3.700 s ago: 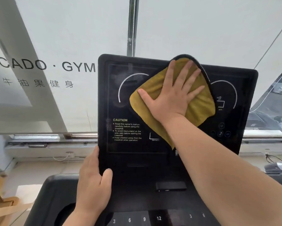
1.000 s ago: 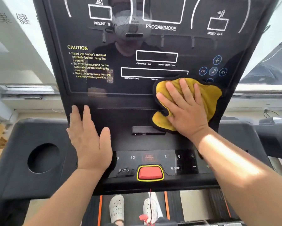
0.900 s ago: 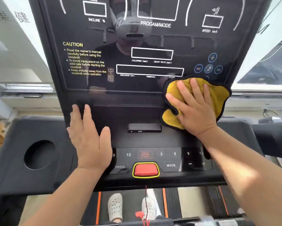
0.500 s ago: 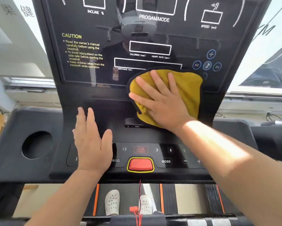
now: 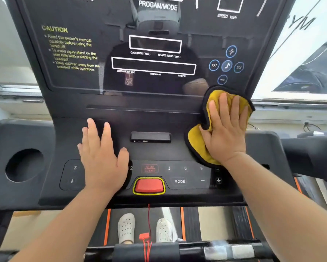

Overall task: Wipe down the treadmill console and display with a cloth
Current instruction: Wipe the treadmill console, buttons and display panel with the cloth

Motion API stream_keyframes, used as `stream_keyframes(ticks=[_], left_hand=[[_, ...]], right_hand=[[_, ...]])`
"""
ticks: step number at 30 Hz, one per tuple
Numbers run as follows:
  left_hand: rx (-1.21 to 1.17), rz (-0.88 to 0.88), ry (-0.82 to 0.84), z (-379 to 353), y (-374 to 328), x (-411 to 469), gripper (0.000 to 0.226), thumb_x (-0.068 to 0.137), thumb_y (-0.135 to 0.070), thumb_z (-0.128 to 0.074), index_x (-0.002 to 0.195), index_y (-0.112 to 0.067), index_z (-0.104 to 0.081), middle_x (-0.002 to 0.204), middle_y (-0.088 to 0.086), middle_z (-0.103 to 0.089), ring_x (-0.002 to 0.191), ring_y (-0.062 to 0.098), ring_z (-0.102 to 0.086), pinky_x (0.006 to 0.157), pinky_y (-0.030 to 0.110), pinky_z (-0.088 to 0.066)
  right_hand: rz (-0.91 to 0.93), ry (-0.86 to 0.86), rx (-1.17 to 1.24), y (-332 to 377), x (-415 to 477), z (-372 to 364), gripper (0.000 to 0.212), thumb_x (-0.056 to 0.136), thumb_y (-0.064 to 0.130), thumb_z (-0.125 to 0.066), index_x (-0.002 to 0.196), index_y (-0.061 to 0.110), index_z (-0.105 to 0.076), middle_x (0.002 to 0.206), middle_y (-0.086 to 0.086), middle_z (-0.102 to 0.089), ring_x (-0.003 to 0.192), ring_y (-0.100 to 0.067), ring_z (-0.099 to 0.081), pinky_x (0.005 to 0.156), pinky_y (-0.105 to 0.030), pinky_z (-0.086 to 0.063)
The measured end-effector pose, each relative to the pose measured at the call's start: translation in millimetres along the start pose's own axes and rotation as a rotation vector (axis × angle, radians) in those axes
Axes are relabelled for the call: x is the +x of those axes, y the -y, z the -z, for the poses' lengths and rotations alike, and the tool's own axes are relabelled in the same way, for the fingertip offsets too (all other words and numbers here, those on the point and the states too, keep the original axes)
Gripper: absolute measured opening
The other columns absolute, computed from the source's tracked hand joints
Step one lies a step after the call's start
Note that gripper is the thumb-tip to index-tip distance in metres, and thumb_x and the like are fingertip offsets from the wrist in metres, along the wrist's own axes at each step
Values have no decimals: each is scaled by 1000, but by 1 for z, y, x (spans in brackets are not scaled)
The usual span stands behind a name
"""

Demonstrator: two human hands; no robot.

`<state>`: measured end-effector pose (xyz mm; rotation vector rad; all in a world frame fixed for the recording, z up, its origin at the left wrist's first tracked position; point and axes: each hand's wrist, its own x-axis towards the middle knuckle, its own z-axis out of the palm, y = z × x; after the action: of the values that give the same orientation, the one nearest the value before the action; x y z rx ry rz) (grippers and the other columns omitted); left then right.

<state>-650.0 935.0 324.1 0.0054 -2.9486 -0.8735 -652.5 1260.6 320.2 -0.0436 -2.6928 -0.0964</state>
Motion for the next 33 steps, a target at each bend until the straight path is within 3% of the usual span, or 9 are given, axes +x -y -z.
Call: stream_keyframes(ticks=[3,6,8,11,15,22,28,33], left_hand=[[28,-3,6,2,-1,0,75,86,-36,-42,156,-12,-29,170,13,-1,156,38,-3,120,63,-8],[25,6,16,5,-2,1,74,87,-37,-40,156,-13,-29,171,12,-1,156,37,-3,121,63,-6],[20,4,21,9,-2,0,73,87,-37,-39,156,-14,-31,171,12,-3,156,36,-4,121,62,-6],[-4,0,19,17,2,-2,72,87,-36,-38,155,-15,-33,170,12,-8,156,35,-7,122,60,-6],[5,41,-38,35,23,-11,69,87,-35,-39,151,-12,-40,166,16,-22,153,39,-16,122,59,-11],[73,155,-76,59,66,-40,68,89,-35,-39,149,-6,-44,158,19,-39,147,37,-28,122,50,-17],[62,105,-3,60,91,-41,69,89,-36,-37,151,-5,-41,158,18,-39,147,35,-32,121,48,-22],[-31,45,51,75,107,-29,67,90,-33,-37,150,-5,-43,148,16,-53,137,37,-44,116,50,-34]], right_hand=[[-143,250,-30,13,-23,7,87,101,66,-21,160,17,18,168,-8,28,153,-38,26,124,-54,17],[-191,499,-49,27,-48,21,87,96,73,-6,151,19,33,152,-11,50,149,-41,34,122,-56,17],[-193,583,9,38,-61,29,86,93,73,-1,153,20,31,155,-14,45,150,-41,31,124,-55,13],[-131,607,48,50,-79,37,88,94,73,2,161,17,10,168,-18,20,155,-42,15,127,-55,2],[-98,558,67,70,-89,41,83,100,66,-11,163,13,-17,170,-20,-8,156,-44,-9,125,-58,-14],[33,549,135,118,-92,41,78,103,61,-10,164,14,-11,171,-15,0,158,-37,-1,127,-55,-4],[122,575,151,164,-89,42,76,104,60,-5,164,13,-10,171,-14,-5,158,-36,-4,127,-57,-12],[122,596,142,210,-76,42,78,102,62,-4,164,14,-3,172,-12,3,158,-35,4,127,-56,-5]])
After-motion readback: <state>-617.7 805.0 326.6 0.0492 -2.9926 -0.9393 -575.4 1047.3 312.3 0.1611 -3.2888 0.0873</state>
